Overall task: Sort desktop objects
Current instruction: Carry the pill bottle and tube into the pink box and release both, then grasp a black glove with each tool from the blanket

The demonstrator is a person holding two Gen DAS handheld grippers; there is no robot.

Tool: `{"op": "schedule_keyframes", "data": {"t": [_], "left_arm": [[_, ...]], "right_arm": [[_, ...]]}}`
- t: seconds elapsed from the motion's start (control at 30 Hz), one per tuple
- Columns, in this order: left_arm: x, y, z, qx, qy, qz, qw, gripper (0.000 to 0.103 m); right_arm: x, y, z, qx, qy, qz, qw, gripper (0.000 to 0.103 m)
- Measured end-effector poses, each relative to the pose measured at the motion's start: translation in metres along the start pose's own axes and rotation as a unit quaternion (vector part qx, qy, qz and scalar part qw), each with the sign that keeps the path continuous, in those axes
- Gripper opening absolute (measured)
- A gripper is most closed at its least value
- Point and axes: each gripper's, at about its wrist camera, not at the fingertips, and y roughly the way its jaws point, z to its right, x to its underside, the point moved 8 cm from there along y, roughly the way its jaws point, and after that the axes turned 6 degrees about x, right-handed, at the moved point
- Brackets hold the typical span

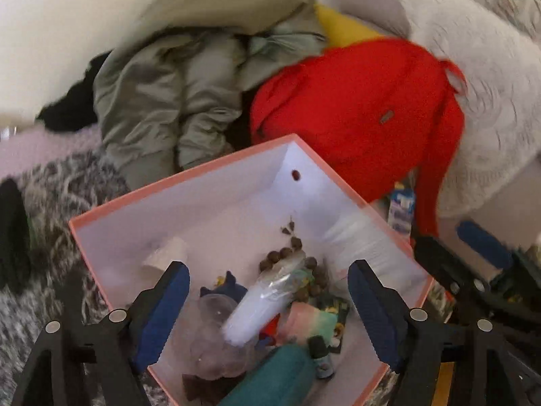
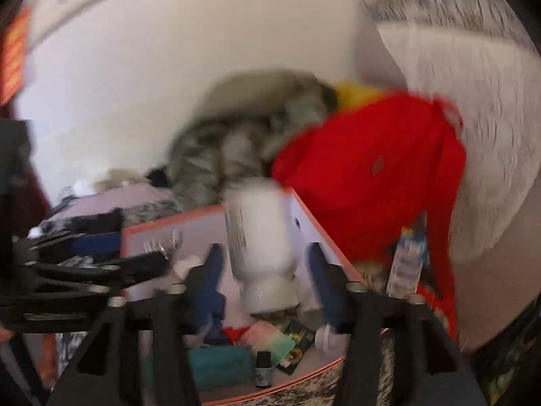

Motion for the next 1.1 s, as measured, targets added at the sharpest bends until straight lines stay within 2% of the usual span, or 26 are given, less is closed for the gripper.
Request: {"op": "schedule_keyframes", "data": {"t": [0.07, 0.2, 0.27, 0.33, 0.43, 0.5, 0.53, 0.63, 0.67, 0.7, 0.73, 0.83, 0.87, 1.0, 1.1], "left_arm": [[-0.004, -0.014, -0.020, -0.014, -0.019, 0.018, 0.9996, 0.090], [0.004, -0.055, -0.065, -0.057, -0.036, 0.048, 0.9965, 0.091], [0.019, -0.079, -0.094, -0.080, -0.046, 0.059, 0.9940, 0.094], [0.044, -0.100, -0.130, -0.113, -0.062, 0.064, 0.9896, 0.096], [0.092, -0.125, -0.194, -0.165, -0.107, 0.059, 0.9787, 0.097], [0.128, -0.132, -0.241, -0.179, -0.168, 0.057, 0.9678, 0.097], [0.146, -0.135, -0.264, -0.186, -0.198, 0.056, 0.9609, 0.097], [0.209, -0.134, -0.330, -0.206, -0.279, 0.037, 0.9374, 0.096], [0.225, -0.131, -0.346, -0.212, -0.312, 0.015, 0.9260, 0.095], [0.237, -0.127, -0.359, -0.197, -0.355, 0.003, 0.9140, 0.094], [0.240, -0.123, -0.369, -0.143, -0.395, 0.018, 0.9074, 0.095], [0.231, -0.118, -0.390, -0.128, -0.405, 0.037, 0.9047, 0.095], [0.227, -0.117, -0.393, -0.129, -0.397, 0.042, 0.9076, 0.095], [0.207, -0.106, -0.416, -0.170, -0.361, 0.062, 0.9150, 0.095], [0.191, -0.094, -0.433, -0.194, -0.339, 0.082, 0.9169, 0.102]], "right_arm": [[-0.002, -0.002, 0.001, -0.008, 0.018, 0.016, 1.000, 0.078], [-0.008, -0.016, -0.006, -0.022, 0.041, 0.039, 0.998, 0.083], [-0.013, -0.030, -0.027, -0.063, 0.056, 0.051, 0.995, 0.085], [-0.019, -0.044, -0.054, -0.094, 0.062, 0.072, 0.991, 0.092], [-0.012, -0.057, -0.118, -0.153, 0.054, 0.086, 0.983, 0.102], [0.005, -0.051, -0.175, -0.196, 0.043, 0.063, 0.978, 0.103], [0.020, -0.041, -0.204, -0.216, 0.034, 0.039, 0.975, 0.103], [0.089, 0.006, -0.288, -0.249, 0.000, -0.065, 0.966, 0.102], [0.115, 0.023, -0.313, -0.251, -0.016, -0.102, 0.963, 0.102], [0.141, 0.039, -0.329, -0.238, -0.039, -0.137, 0.961, 0.100], [0.162, 0.052, -0.344, -0.226, -0.061, -0.165, 0.958, 0.097], [0.193, 0.076, -0.376, -0.195, -0.110, -0.189, 0.956, 0.096], [0.191, 0.080, -0.380, -0.188, -0.115, -0.181, 0.958, 0.096], [0.180, 0.095, -0.398, -0.161, -0.141, -0.148, 0.965, 0.097], [0.176, 0.116, -0.397, -0.128, -0.163, -0.133, 0.969, 0.098]]}}
